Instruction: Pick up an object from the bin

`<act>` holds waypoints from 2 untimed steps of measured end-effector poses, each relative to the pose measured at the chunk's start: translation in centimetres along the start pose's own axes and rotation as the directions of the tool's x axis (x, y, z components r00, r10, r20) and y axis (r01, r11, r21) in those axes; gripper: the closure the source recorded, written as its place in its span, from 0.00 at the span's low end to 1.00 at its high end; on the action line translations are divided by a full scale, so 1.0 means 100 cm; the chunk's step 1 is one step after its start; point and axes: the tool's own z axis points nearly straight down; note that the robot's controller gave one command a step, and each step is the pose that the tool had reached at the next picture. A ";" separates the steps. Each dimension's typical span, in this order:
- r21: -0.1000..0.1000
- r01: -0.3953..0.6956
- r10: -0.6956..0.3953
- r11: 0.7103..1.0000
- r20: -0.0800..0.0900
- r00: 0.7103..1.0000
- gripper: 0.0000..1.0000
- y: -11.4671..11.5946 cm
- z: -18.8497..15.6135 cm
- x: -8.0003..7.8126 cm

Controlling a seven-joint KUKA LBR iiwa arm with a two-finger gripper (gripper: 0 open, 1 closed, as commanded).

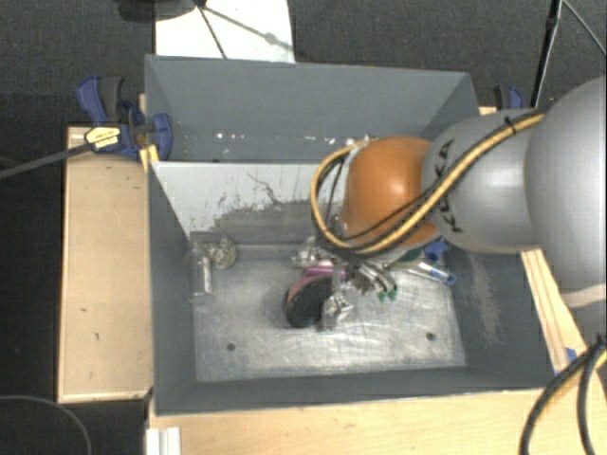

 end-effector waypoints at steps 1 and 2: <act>0.001 -0.080 0.080 0.997 -0.007 0.997 0.00 0.005 -0.028 0.003; 0.002 0.029 -0.029 1.000 -0.006 1.000 0.00 -0.016 -0.037 -0.001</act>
Offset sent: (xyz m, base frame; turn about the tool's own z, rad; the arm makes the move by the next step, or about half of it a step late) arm -0.0064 0.0030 0.0263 0.0795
